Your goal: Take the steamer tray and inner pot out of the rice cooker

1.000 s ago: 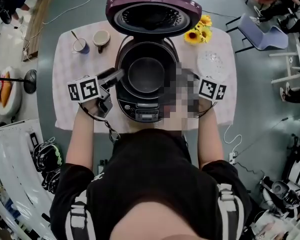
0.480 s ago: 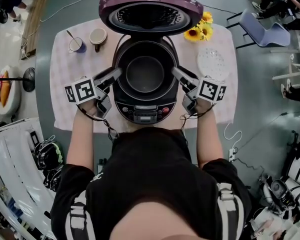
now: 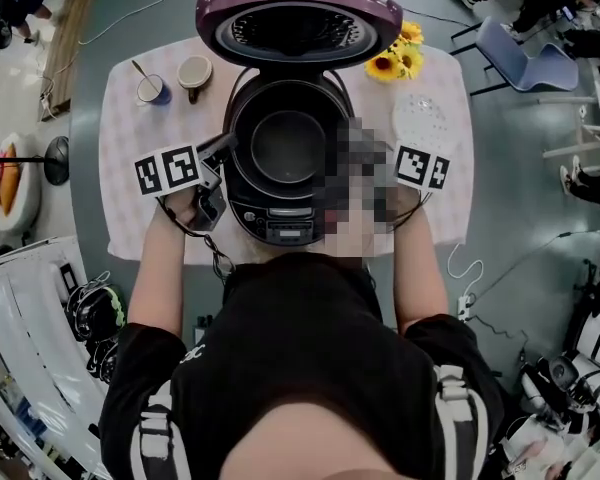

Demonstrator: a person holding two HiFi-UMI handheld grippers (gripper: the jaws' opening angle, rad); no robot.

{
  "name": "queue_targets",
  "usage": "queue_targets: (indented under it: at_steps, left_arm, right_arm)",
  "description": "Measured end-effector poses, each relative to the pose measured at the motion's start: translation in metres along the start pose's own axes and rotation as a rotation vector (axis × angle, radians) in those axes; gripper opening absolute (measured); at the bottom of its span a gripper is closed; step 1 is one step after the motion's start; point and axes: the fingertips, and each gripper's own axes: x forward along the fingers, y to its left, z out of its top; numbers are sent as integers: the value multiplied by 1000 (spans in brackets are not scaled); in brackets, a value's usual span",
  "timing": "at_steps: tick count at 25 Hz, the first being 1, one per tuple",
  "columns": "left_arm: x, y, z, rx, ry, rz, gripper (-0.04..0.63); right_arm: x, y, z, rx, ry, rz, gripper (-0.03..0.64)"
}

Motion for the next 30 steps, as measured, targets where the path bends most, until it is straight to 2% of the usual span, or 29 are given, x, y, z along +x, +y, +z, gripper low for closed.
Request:
queue_targets:
  at_steps: [2, 4, 8, 11, 13, 16, 19, 22, 27, 30]
  left_arm:
    - [1, 3, 0, 14, 32, 41, 48]
    - [1, 6, -2, 20, 68, 64, 28]
    - [2, 7, -2, 31, 141, 53, 15]
    - [6, 7, -2, 63, 172, 68, 17]
    - [7, 7, -2, 29, 156, 65, 15]
    - [2, 1, 5, -56, 78, -1, 8]
    - [-9, -16, 19, -70, 16, -79, 6]
    - [-19, -27, 27, -64, -14, -113, 6]
    - [-42, -46, 36, -70, -68, -171, 6]
    - [-56, -56, 37, -73, -98, -218, 6]
  right_arm:
    - [2, -7, -2, -13, 54, -75, 38]
    - [3, -9, -4, -39, 108, -114, 17]
    - [4, -8, -6, -67, 176, -89, 17]
    - [6, -9, -6, -45, 224, -49, 17]
    - [6, -8, -7, -13, 227, -23, 15]
    - [-1, -4, -13, 26, 201, 2, 15]
    - [-10, 4, -11, 57, 154, 32, 15]
    - [-22, 23, 3, 99, 79, 109, 12]
    - [-46, 63, 33, 0, -1, 243, 12]
    - [-58, 95, 43, -13, -38, 345, 11]
